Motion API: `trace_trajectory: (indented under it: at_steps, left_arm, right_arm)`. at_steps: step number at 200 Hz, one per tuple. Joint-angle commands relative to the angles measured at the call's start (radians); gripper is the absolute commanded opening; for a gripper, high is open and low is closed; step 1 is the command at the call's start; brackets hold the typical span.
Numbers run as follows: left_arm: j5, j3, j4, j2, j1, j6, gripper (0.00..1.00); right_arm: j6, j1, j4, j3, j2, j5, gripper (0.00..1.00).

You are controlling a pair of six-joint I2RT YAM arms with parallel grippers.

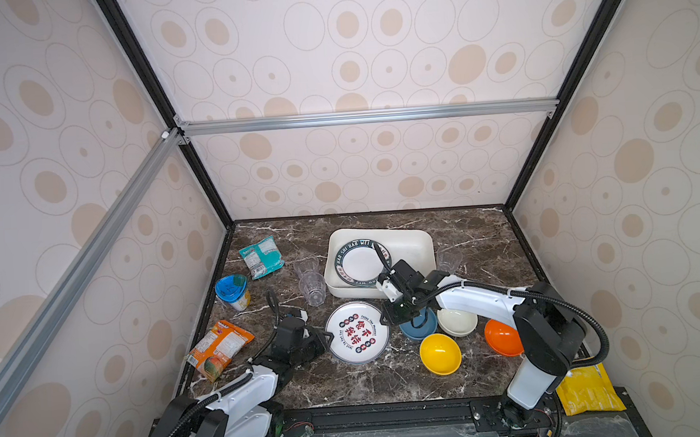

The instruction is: Place the mixed dishes into the plastic bin

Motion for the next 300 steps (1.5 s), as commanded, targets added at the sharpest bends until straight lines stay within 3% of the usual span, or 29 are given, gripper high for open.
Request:
trace_trajectory:
  at_steps: [1, 80, 212, 300]
  left_arm:
    - [0.003, 0.0, 0.054, 0.01, -0.006, -0.004, 0.22]
    - [-0.005, -0.006, -0.016, -0.081, -0.007, 0.002, 0.0]
    - [0.003, -0.002, -0.066, -0.192, -0.005, -0.022, 0.0]
    - [0.027, 0.09, -0.195, -0.276, -0.003, -0.01, 0.0]
  right_arm:
    - [-0.003, 0.009, -0.008, 0.023, 0.01, 0.013, 0.3]
    - [0.003, 0.009, -0.012, 0.03, 0.006, 0.04, 0.29]
    - [0.022, 0.007, -0.008, 0.05, 0.049, 0.026, 0.35]
    - [0.036, -0.018, -0.007, 0.041, -0.004, 0.06, 0.34]
